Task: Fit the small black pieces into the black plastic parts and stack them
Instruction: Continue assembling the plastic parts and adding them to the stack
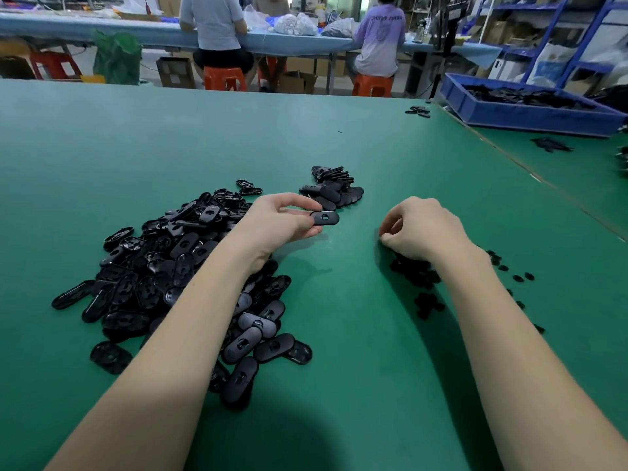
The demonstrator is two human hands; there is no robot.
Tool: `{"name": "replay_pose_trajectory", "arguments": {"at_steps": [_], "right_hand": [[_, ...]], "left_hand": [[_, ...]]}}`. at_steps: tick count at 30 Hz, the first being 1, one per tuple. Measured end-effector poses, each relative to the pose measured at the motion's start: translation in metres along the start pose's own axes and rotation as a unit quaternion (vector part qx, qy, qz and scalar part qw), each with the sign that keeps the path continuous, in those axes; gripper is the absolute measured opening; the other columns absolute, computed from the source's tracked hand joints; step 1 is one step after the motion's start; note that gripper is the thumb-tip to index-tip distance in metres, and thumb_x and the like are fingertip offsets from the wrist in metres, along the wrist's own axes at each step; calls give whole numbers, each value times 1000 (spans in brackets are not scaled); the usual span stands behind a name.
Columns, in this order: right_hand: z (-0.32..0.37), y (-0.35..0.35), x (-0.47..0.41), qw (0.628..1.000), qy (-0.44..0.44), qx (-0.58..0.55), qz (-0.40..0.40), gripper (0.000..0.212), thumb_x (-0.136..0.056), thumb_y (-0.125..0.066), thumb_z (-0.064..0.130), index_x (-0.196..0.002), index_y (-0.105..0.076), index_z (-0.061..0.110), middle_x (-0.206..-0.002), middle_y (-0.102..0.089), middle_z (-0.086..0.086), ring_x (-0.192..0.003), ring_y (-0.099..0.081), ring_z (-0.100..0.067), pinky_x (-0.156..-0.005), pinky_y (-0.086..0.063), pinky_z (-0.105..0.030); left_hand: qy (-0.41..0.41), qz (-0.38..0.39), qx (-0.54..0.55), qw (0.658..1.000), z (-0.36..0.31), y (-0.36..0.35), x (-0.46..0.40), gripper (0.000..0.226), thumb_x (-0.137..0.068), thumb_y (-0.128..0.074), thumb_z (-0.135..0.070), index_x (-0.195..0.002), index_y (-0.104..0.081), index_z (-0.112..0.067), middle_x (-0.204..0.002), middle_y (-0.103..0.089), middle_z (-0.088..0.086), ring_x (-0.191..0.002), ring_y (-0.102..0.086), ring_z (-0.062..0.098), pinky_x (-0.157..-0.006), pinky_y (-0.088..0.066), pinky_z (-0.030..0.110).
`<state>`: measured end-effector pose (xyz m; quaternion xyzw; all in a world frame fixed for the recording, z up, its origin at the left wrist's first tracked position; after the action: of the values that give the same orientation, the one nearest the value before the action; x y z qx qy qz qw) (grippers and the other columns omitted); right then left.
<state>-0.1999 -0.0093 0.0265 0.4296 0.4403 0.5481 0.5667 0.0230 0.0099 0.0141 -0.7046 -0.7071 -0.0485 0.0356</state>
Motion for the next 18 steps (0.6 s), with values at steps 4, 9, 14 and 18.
{"name": "replay_pose_trajectory", "arguments": {"at_steps": [4, 9, 14, 18], "right_hand": [[1, 1, -1, 981, 32, -191, 29, 11, -84, -69, 22, -83, -77, 30, -84, -75, 14, -82, -70, -11, -73, -51, -24], [22, 1, 3, 910, 43, -410, 50, 15, -85, -72, 15, -78, -79, 27, -68, -67, 11, -50, -44, -3, -51, -37, -14], [36, -5, 8, 901, 40, -427, 60, 15, -86, -72, 11, -80, -76, 24, -59, -59, 11, -42, -39, -3, -41, -30, -10], [40, -9, 6, 893, 18, -448, 31, 10, -84, -75, 14, -82, -74, 24, -55, -57, 15, -41, -40, -1, -42, -31, -12]], "left_hand": [[-1, -1, -6, 1000, 2, 1, 0, 24, -91, -58, 12, -93, -71, -8, -103, -70, 21, -95, -74, 30, -90, -58, 29], [-17, 8, -6, 1000, 3, -1, 2, 24, -89, -61, 13, -96, -71, -8, -103, -73, 25, -89, -73, 27, -85, -59, 25], [-23, 17, -4, 1000, 1, -3, 5, 24, -86, -65, 12, -100, -72, -7, -104, -72, 26, -89, -74, 26, -83, -59, 23], [-26, 22, -1, 999, 0, -3, 6, 23, -85, -69, 10, -102, -72, -6, -105, -73, 24, -84, -74, 22, -80, -58, 20]]}}
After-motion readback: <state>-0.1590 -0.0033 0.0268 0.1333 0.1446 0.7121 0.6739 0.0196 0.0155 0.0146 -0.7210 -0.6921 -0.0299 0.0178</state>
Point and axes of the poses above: each hand's wrist, its own x-axis away from the middle knuckle, its own y-axis out of the back of the hand, z = x × y, the point moved 1 cm from there along -x, towards the middle knuckle
